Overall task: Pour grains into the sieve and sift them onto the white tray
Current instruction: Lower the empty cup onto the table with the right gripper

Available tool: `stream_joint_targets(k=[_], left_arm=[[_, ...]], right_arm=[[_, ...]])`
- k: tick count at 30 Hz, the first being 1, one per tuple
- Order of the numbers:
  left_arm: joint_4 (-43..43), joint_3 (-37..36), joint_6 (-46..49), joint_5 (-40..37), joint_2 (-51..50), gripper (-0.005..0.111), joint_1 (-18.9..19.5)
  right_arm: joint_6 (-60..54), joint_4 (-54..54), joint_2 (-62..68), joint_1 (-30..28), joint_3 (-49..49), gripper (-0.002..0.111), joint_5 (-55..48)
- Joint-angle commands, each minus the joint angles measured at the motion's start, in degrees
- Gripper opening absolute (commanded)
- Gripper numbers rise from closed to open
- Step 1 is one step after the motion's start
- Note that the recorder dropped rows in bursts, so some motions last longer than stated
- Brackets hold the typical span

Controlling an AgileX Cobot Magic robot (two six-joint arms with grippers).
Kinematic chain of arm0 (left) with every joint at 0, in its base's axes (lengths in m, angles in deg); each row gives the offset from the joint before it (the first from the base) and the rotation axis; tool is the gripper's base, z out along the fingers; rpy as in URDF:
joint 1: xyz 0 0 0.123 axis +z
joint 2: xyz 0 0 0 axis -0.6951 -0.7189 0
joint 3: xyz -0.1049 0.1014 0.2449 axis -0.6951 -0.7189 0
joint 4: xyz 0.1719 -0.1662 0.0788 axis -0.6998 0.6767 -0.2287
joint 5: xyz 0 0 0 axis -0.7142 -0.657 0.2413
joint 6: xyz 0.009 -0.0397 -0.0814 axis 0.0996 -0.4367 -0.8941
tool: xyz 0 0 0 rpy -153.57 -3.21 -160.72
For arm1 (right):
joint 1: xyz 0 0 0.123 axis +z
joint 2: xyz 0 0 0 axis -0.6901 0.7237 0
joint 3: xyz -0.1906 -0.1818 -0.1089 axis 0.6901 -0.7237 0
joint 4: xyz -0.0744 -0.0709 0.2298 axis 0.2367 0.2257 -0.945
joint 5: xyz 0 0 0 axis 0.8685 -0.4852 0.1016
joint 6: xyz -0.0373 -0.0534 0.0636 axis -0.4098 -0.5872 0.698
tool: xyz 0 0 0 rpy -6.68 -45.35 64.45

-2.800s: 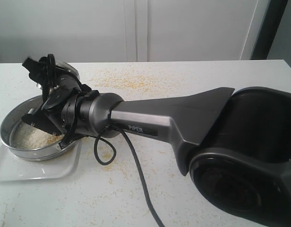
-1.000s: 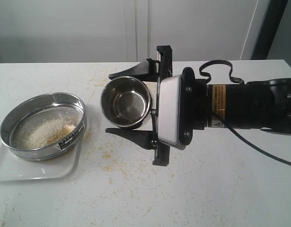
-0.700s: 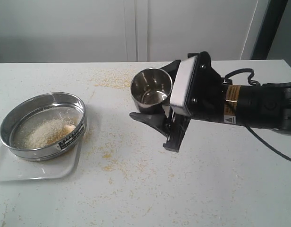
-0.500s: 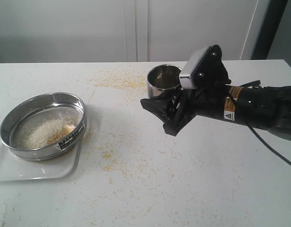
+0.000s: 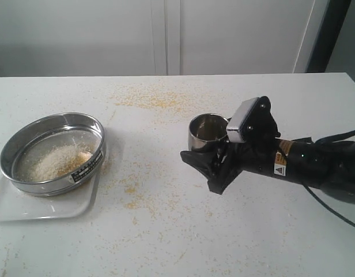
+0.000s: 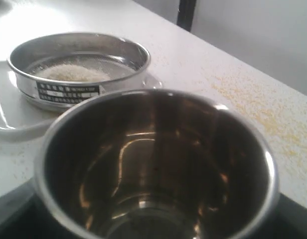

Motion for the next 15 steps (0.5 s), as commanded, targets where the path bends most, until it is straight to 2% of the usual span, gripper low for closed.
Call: stream_joint_targets(k=[1,9,15], left_arm=[[0.4,-0.2,-0.1,0.2,0.3,0.000,-0.1],[0.4,-0.2,-0.1,0.2,0.3,0.000,-0.1],[0.4,-0.2,-0.1,0.2,0.3,0.000,-0.1]], right_arm=[[-2.0,0.8,3.4,-0.5,-0.6,0.000,7.4],[-2.0,1.0,9.2,2.7,0.8,0.000,7.2],[-4.1,0.6,10.2,3.5,2.9,0.000,3.0]])
